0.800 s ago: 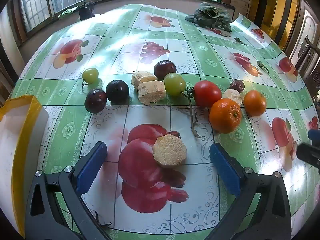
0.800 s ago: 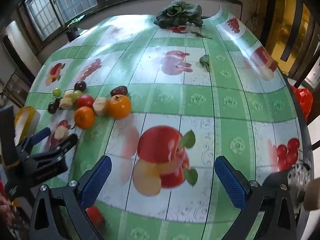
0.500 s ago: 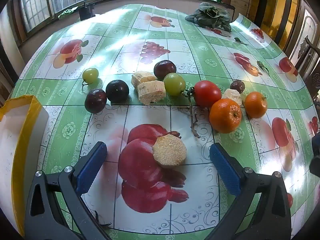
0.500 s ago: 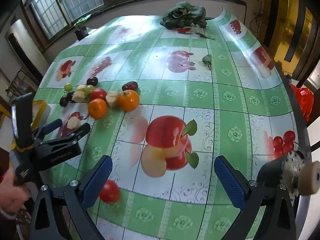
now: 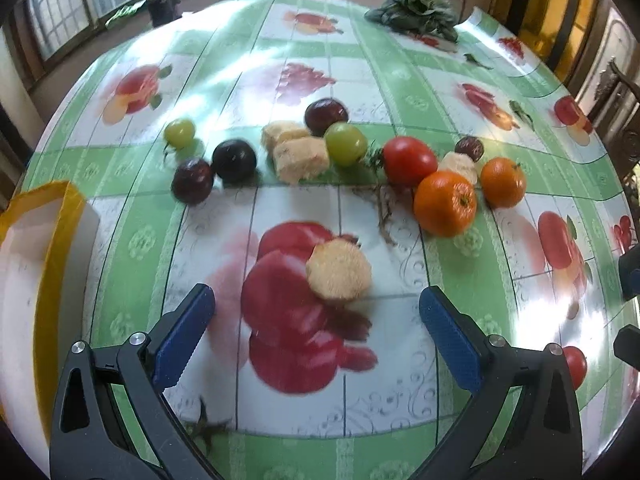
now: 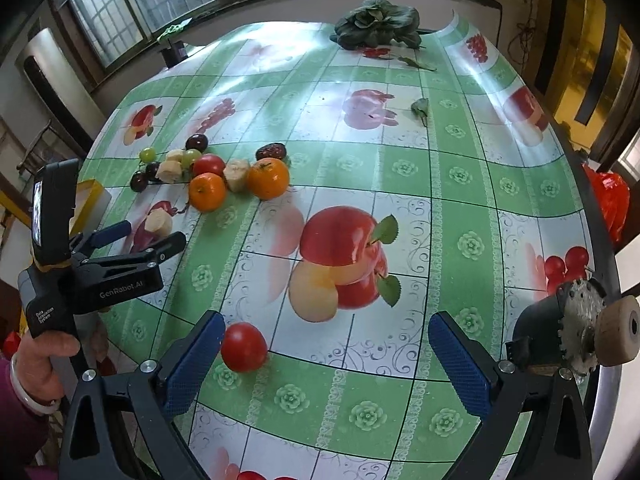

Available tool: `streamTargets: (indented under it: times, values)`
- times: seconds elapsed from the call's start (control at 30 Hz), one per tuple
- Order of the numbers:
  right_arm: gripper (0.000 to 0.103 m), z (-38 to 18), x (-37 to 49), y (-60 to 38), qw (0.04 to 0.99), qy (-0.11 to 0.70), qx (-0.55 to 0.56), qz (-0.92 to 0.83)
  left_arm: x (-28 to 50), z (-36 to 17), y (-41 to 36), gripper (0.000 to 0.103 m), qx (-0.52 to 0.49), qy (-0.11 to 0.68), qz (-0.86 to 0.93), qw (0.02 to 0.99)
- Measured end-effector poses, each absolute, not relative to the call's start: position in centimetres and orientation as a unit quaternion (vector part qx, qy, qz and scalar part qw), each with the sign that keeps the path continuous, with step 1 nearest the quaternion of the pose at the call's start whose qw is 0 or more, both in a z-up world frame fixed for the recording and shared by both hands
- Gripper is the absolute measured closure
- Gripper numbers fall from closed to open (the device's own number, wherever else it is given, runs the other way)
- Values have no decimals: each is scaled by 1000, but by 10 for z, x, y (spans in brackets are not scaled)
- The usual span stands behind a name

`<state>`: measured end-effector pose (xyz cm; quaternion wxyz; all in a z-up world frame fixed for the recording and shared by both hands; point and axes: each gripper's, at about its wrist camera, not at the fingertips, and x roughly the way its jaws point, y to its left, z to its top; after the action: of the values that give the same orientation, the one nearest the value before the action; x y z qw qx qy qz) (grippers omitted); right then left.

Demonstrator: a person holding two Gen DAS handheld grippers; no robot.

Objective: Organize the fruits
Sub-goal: 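Grasp the red tomato with the right gripper while the left gripper approaches the tan biscuit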

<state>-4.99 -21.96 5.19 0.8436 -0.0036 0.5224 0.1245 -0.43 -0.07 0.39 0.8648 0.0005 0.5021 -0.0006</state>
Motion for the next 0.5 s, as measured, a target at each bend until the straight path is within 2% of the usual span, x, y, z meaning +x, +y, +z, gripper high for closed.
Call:
streamTargets:
  times: [0.37,0.5]
  values:
    - [3,56,-62,-209,838,522,-5,158,-28,31,9,0,-28,506,6,862]
    - [7,55,-67,-205,830,528,-6,178,-37,39,12,0,-32,509,1,860]
